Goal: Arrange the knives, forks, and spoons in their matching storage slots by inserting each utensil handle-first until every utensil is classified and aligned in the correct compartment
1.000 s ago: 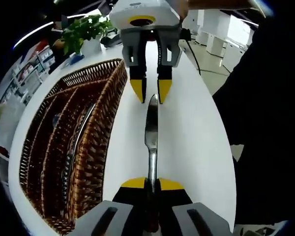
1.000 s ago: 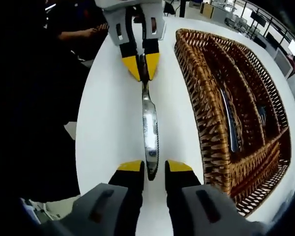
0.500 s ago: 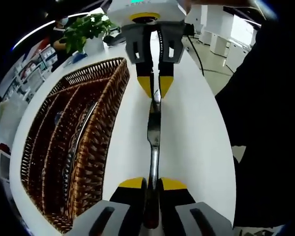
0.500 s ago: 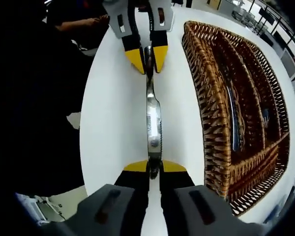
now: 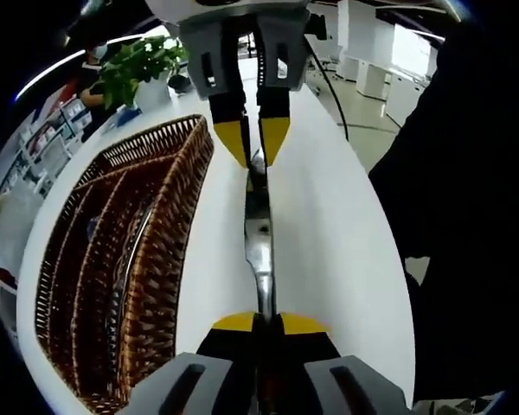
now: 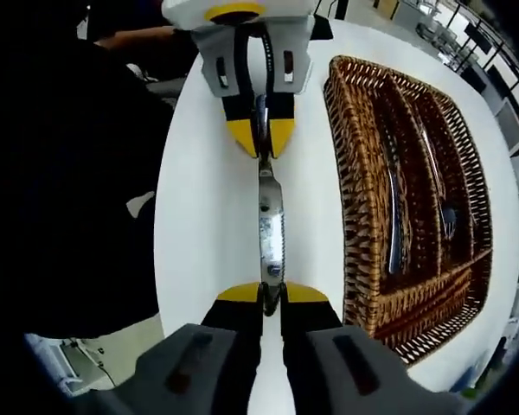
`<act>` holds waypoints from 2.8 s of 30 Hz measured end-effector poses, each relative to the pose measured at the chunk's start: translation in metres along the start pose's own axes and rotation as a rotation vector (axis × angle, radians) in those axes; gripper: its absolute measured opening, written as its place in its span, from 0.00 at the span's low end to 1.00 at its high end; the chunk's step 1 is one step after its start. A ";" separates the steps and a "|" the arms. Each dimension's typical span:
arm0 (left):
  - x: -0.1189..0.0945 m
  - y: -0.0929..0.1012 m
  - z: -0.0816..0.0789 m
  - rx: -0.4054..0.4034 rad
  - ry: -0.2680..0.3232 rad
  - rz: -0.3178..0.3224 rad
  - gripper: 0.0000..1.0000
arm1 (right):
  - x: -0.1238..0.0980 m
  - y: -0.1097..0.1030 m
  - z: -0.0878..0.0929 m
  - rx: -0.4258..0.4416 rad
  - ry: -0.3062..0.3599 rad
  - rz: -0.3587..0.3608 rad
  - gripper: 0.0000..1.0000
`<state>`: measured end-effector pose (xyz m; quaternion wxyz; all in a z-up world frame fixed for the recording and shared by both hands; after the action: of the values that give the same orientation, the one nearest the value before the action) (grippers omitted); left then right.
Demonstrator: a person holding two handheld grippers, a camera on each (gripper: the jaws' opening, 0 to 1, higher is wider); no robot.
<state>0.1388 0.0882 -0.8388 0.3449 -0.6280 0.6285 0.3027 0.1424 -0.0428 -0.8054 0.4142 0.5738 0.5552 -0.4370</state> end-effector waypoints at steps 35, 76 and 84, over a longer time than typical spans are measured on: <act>-0.069 -0.020 -0.027 -0.035 -0.086 -0.045 0.04 | -0.106 0.017 0.030 0.496 0.560 0.325 0.94; -0.121 -0.059 -0.076 0.068 -0.165 -0.088 0.04 | -0.220 -0.002 0.053 0.645 0.786 0.624 0.99; -0.117 -0.071 -0.075 0.075 -0.170 -0.103 0.04 | -0.224 -0.002 0.055 0.655 0.795 0.637 0.99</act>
<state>0.2029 0.0935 -0.6962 0.4356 -0.6181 0.5747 0.3130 0.1375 -0.1571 -0.6056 0.0873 0.9288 0.3050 -0.1916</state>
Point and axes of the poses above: the point that each gripper's makers call its tool centre point, and the gripper's own axes: x roughly forward along the fingers, y roughly to its right, z roughly out of its underside, the point moved 4 cm from there along -x, roughly backward along the fingers, and after that the axes turned 4 degrees about y, right-handed, at the moved point
